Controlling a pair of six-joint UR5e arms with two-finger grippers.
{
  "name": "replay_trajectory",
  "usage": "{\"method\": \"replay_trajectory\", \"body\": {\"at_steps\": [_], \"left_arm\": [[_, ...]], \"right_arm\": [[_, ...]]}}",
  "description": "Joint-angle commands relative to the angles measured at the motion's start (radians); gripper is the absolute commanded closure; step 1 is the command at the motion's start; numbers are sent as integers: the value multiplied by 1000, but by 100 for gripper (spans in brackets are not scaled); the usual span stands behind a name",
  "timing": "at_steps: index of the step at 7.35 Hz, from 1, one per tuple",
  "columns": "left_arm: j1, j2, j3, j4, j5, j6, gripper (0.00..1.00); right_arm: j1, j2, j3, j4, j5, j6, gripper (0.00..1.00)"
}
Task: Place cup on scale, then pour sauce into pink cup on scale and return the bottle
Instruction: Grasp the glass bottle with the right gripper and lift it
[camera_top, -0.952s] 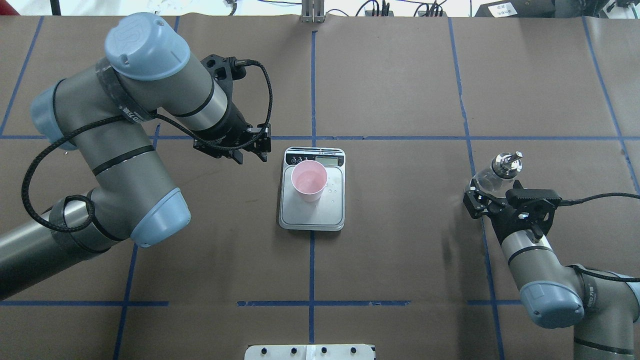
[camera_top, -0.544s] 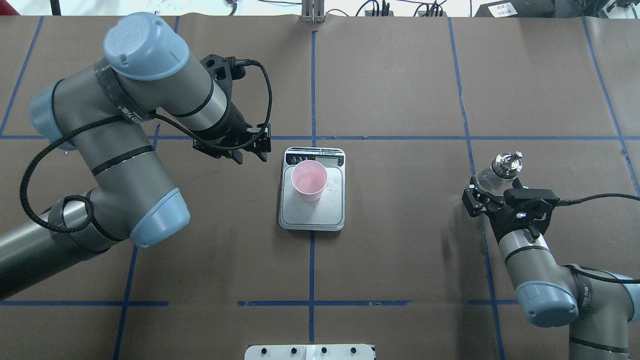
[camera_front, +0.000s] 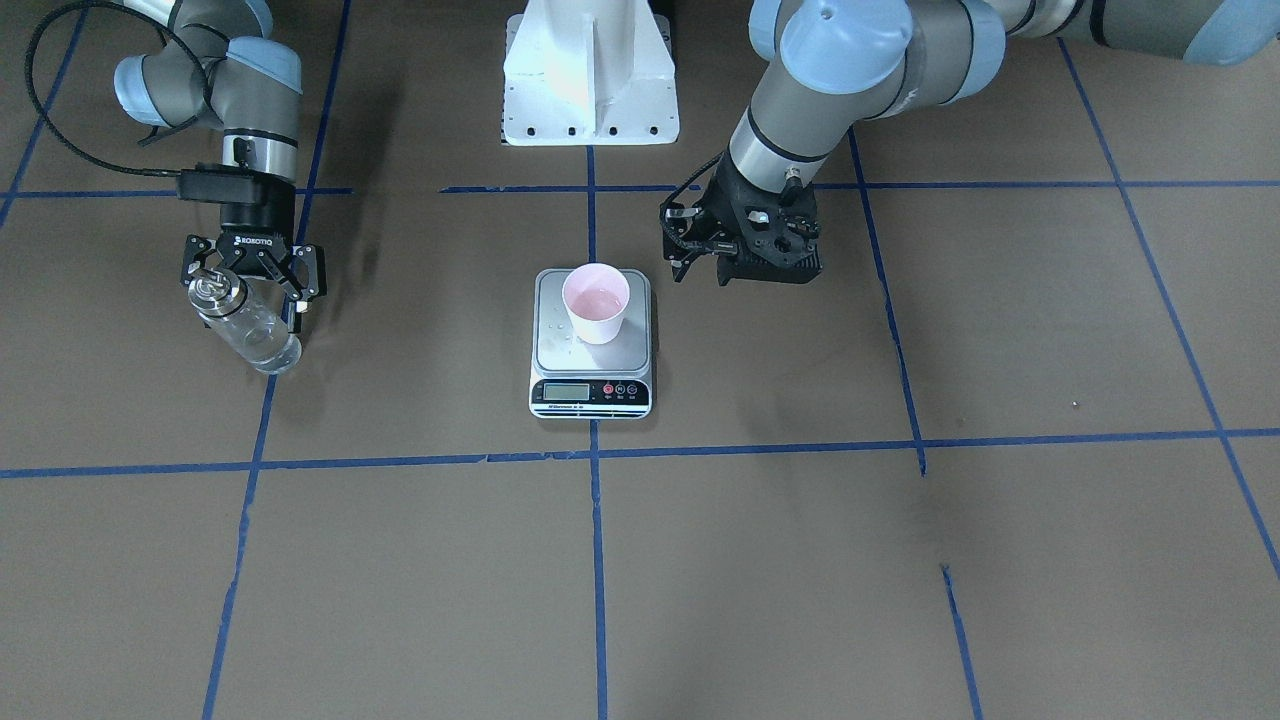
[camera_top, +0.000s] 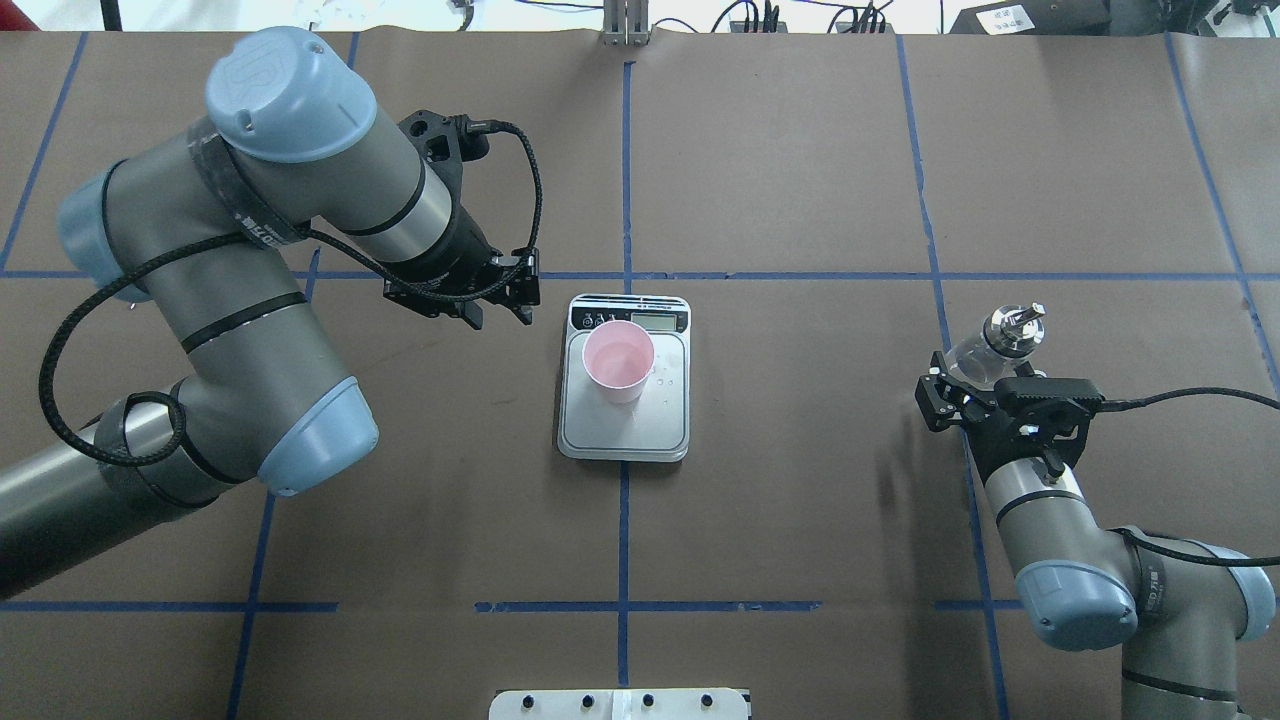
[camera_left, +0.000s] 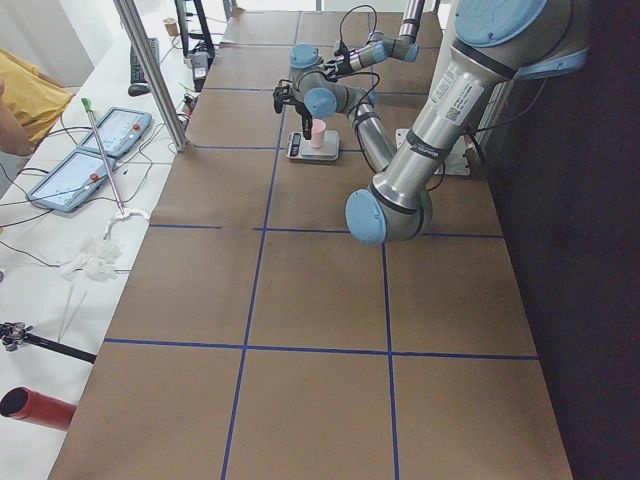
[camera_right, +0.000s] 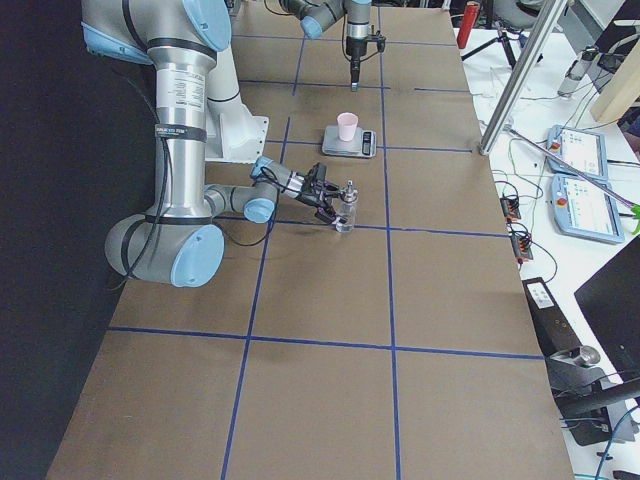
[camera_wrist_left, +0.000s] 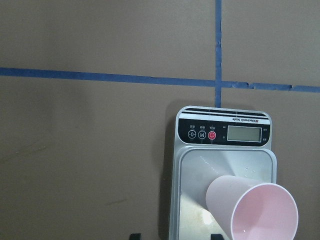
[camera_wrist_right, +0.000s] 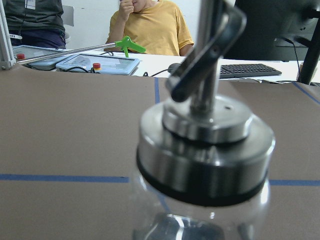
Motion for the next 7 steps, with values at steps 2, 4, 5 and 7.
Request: {"method": "replay_trajectory", "body": {"at_steps": [2, 4, 5, 7], "left_arm": [[1, 3, 0, -1, 0, 0, 44], [3, 3, 5, -4, 0, 0, 44], [1, 4, 8, -15, 0, 0, 44], [0, 4, 2, -16, 0, 0, 44]], "right_arm": [[0, -1, -15, 0, -24, 0, 55], [5, 4, -3, 32, -37, -15, 98], [23, 7, 0, 57, -32, -49, 100], [38, 27, 55, 47, -28, -166, 100]]}}
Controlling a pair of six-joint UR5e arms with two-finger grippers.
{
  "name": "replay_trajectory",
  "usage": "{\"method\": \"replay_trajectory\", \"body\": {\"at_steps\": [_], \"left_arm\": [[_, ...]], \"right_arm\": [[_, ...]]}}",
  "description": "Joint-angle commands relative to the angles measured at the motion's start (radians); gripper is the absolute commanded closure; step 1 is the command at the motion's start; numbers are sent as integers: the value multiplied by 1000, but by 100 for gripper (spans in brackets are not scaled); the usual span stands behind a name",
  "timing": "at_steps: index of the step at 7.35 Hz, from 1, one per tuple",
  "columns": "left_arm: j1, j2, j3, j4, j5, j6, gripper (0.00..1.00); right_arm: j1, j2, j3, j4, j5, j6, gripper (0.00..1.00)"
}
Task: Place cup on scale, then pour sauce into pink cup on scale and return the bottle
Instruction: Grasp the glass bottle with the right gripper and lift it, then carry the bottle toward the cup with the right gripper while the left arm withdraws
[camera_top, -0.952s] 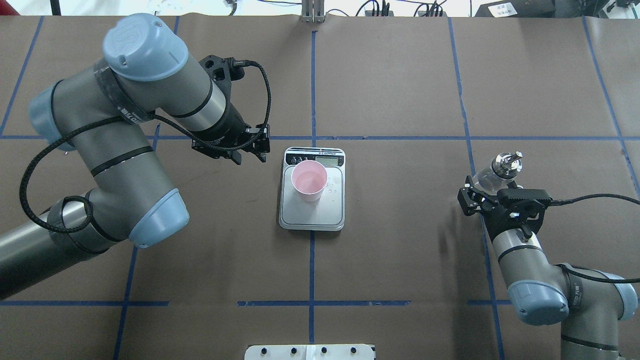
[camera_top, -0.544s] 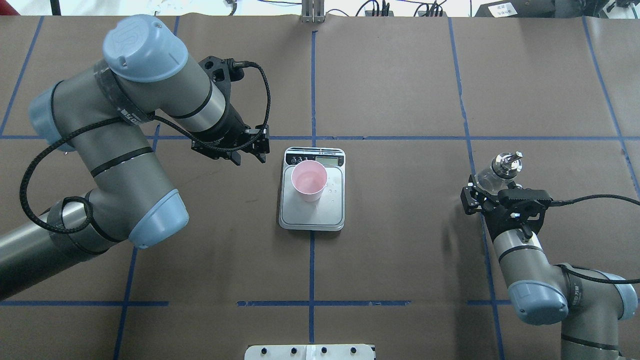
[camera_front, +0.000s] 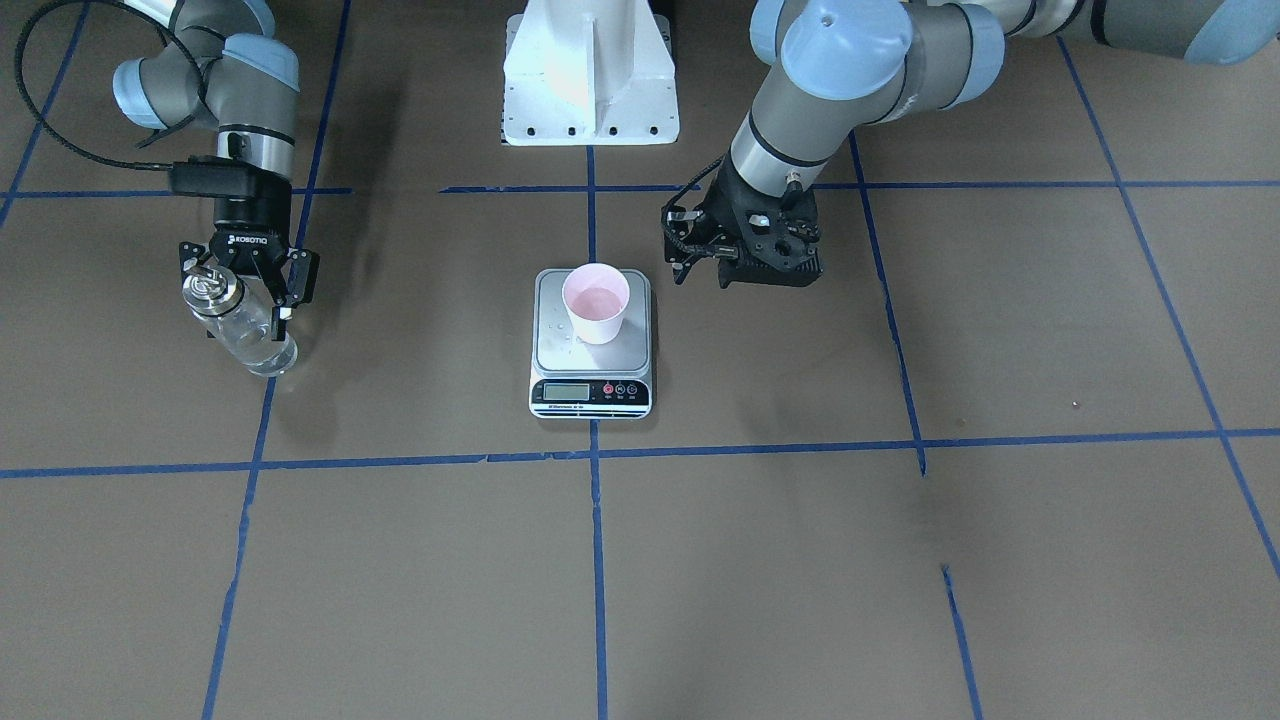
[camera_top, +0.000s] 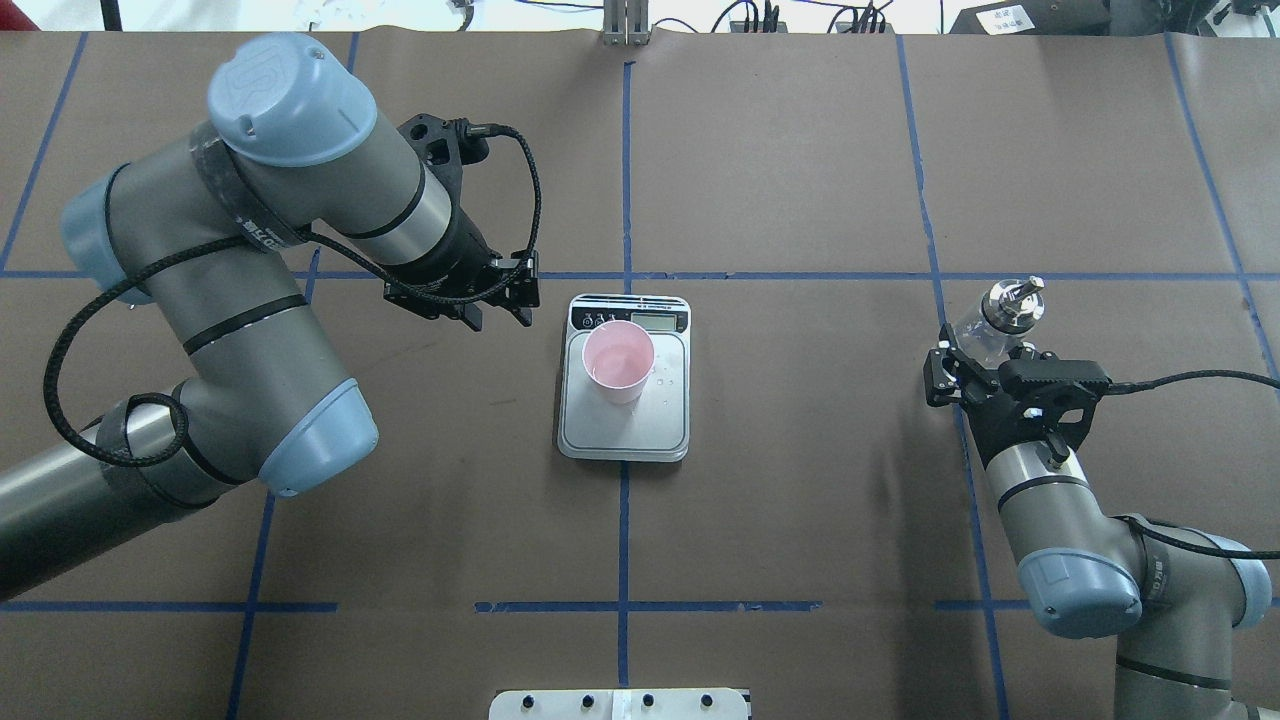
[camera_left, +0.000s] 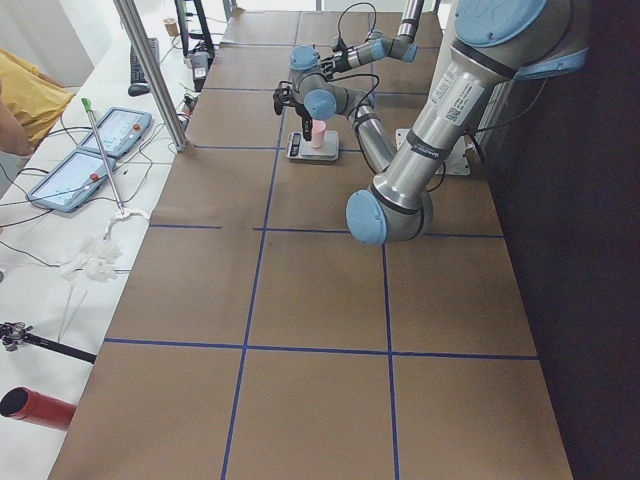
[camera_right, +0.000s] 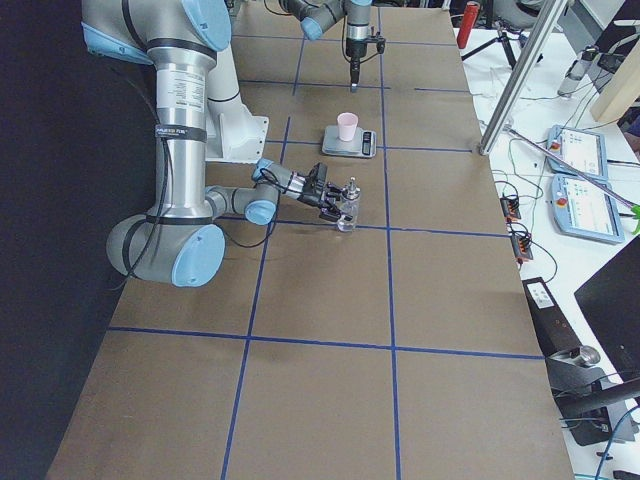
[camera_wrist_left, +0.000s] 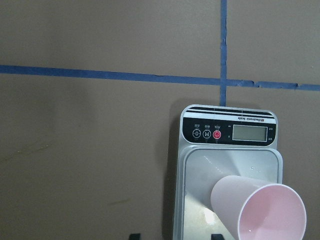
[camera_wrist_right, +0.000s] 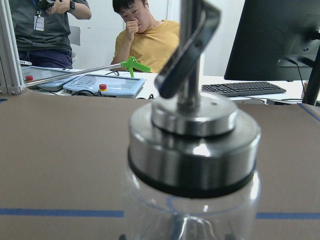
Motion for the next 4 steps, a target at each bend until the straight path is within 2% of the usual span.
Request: {"method": "replay_trajectory", "body": {"at_steps": [1, 2, 4], "left_arm": [[-9, 0, -8, -3, 0, 3, 44], [-26, 3, -19, -3, 2, 9, 44], [-102, 139, -147, 0, -5, 184, 44]], "right_arm": [[6, 38, 21, -5, 3, -96, 100], [3, 64, 15, -19, 4, -100, 100], [-3, 209, 12, -135, 15, -101, 100]]}}
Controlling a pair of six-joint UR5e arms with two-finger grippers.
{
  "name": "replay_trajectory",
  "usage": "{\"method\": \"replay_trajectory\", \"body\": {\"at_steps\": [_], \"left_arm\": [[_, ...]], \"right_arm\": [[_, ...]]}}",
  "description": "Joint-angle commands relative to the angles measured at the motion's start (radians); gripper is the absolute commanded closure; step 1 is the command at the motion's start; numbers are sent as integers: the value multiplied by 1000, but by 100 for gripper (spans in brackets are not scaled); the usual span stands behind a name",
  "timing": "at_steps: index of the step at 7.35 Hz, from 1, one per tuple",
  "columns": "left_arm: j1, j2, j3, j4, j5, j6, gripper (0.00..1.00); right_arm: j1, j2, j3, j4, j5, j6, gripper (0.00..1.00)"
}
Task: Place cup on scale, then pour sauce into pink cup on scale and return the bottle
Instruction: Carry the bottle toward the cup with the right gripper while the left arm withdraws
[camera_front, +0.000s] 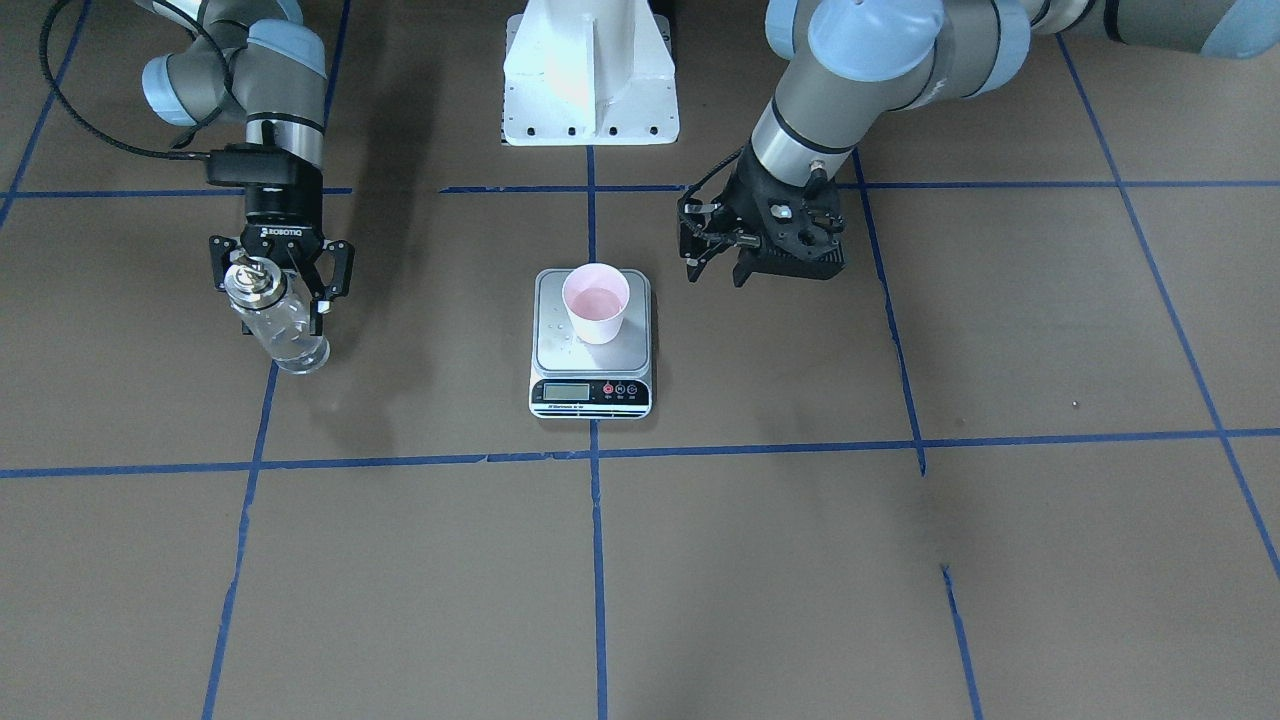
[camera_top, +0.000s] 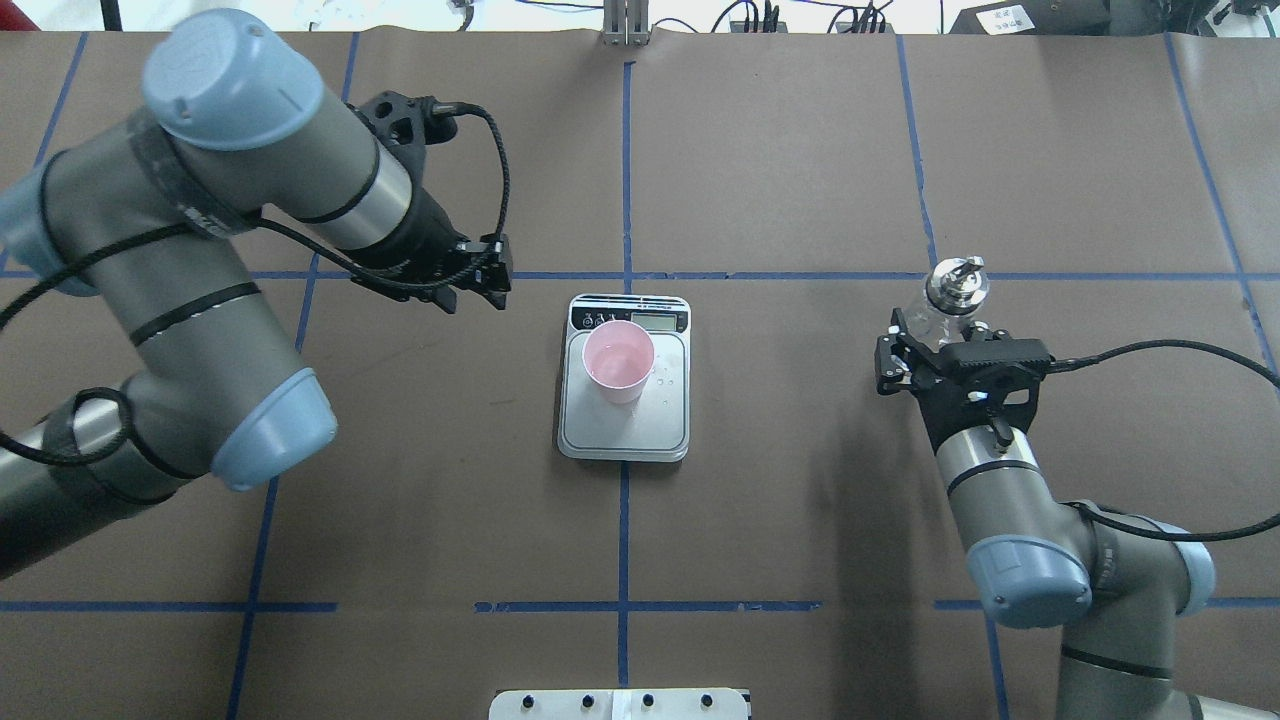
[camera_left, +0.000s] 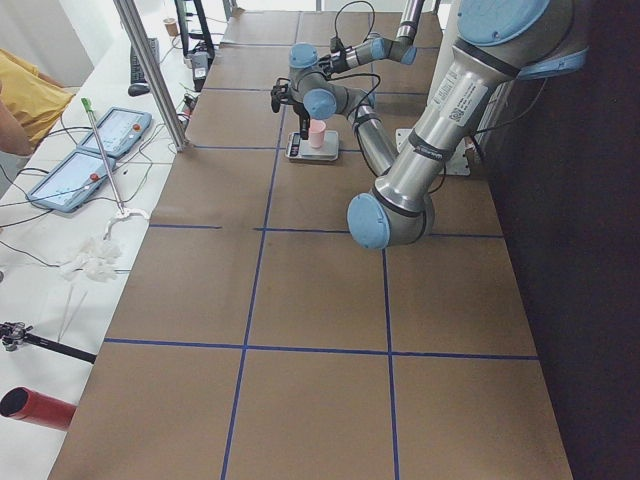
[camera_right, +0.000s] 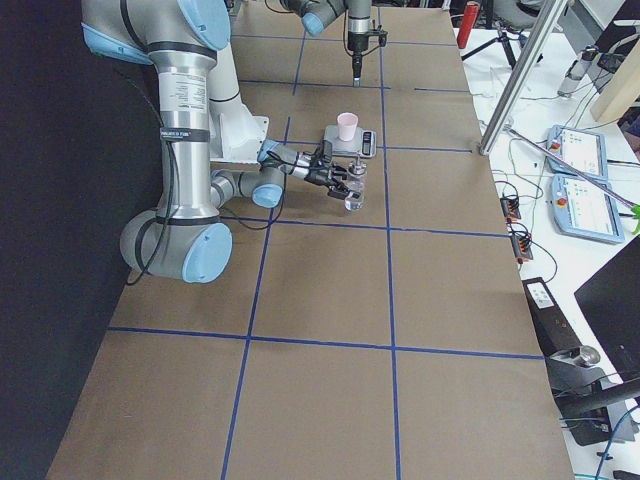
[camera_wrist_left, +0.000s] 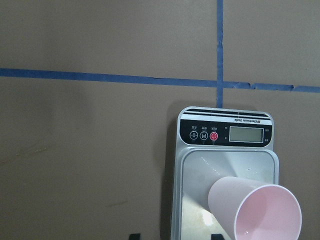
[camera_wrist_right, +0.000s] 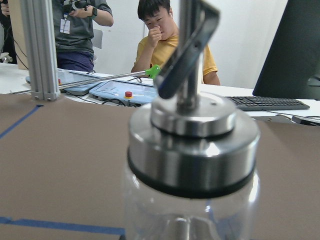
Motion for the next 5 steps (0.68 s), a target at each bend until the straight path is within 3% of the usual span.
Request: {"method": "replay_trajectory", "body": {"at_steps": [1, 2, 4, 5], "left_arm": [[-102, 125, -92, 3, -5, 178, 44], [-144, 151, -93, 8, -5, 246, 44], [-222, 226, -102, 8, -6, 396, 44], [-247, 255, -103, 9, -6, 453, 44]], "right_arm": [[-11, 166, 2, -162, 8, -2, 100], [-25, 207, 0, -246, 9, -5, 100], [-27, 339, 10, -528, 56, -68, 100], [-42, 347, 3, -590, 54, -86, 100]]}}
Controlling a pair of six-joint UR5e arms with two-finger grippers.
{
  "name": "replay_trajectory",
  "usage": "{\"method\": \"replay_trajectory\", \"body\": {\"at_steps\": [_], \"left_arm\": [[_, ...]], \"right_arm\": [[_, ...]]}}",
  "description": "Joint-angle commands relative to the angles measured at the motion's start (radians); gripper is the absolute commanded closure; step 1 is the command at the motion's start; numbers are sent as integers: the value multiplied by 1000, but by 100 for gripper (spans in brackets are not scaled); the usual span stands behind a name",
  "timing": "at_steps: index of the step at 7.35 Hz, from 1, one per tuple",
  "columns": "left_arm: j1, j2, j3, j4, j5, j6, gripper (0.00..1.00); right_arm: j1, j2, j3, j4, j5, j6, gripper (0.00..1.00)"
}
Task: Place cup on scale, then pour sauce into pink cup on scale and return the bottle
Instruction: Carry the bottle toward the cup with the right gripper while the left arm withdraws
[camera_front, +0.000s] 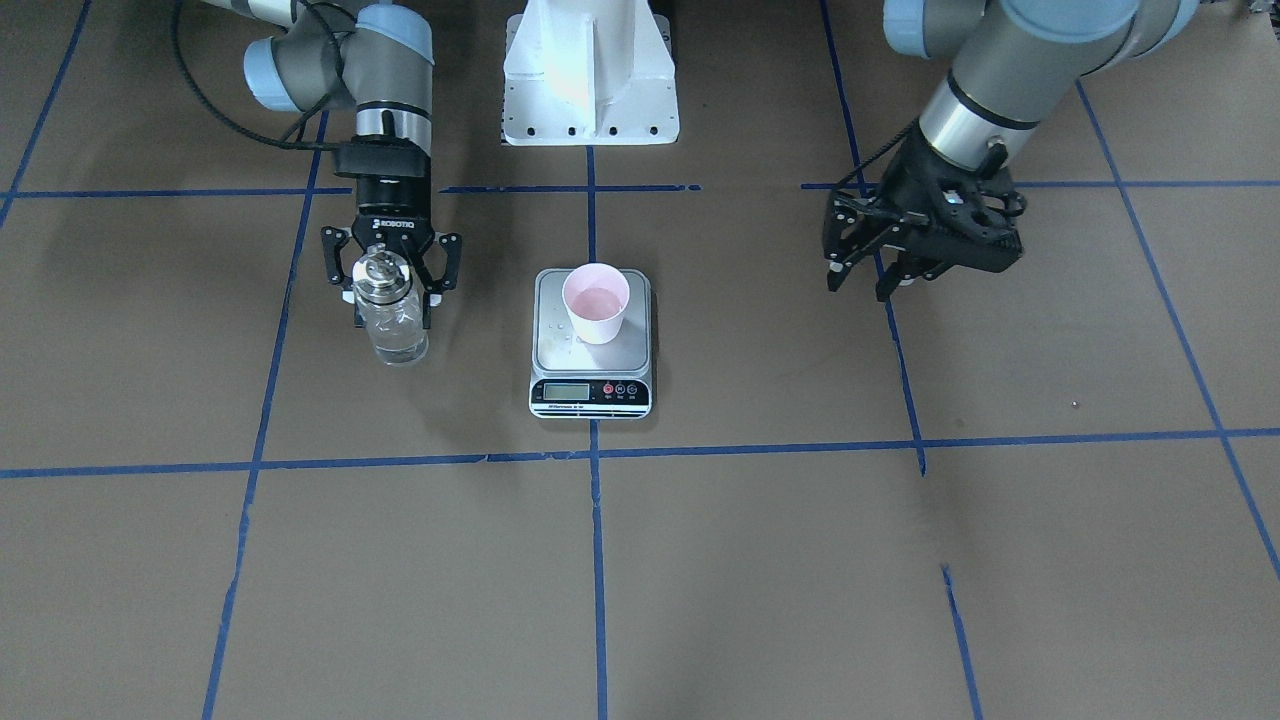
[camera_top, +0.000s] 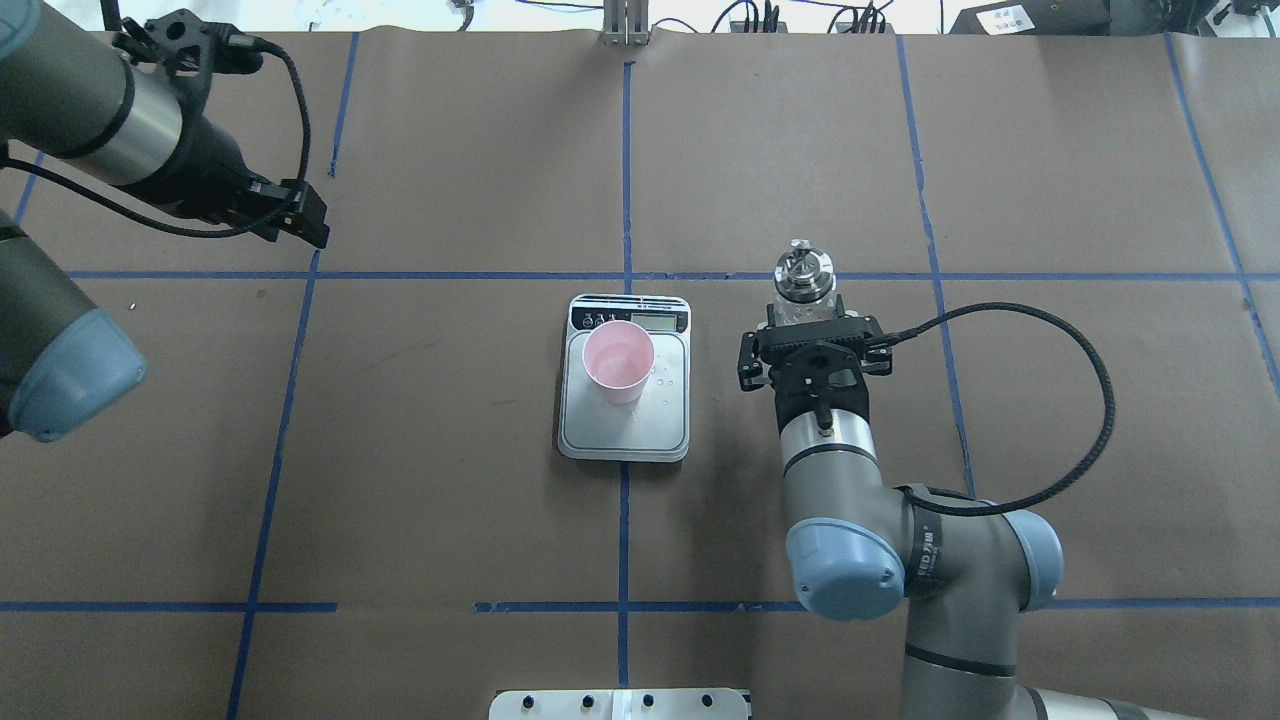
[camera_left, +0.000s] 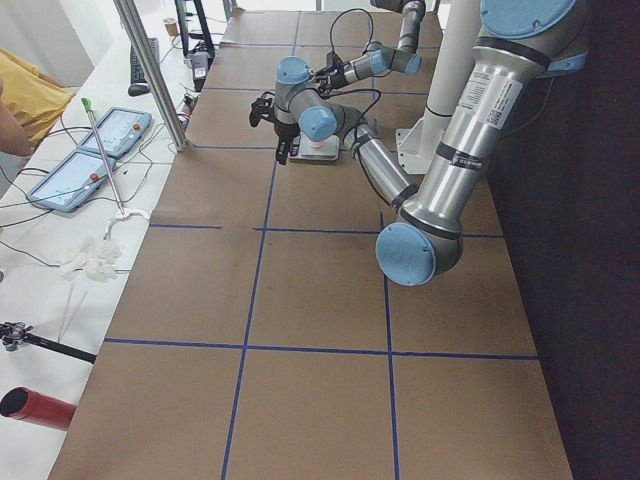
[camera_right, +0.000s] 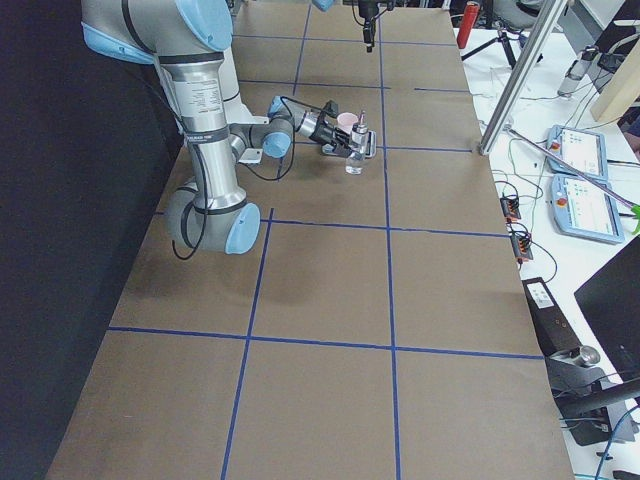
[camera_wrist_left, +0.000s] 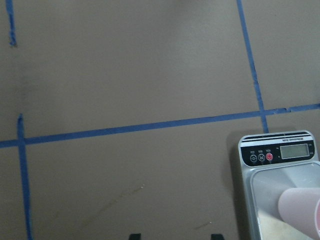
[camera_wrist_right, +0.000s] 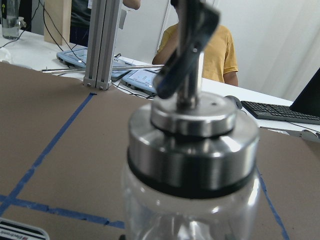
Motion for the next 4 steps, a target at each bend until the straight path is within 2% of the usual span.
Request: {"method": "replay_trajectory", "body": {"at_steps": [1, 3, 4], "left_arm": [[-59, 64, -2, 0, -2, 135, 44], [-94, 102, -2, 0, -2, 220, 44], [-110, 113, -2, 0, -2, 248, 44]], "right_arm": [[-25, 54, 1, -189, 7, -111, 100], [-33, 84, -2, -200, 8, -191, 100], [-39, 89, -6, -267, -18, -269, 100]]}}
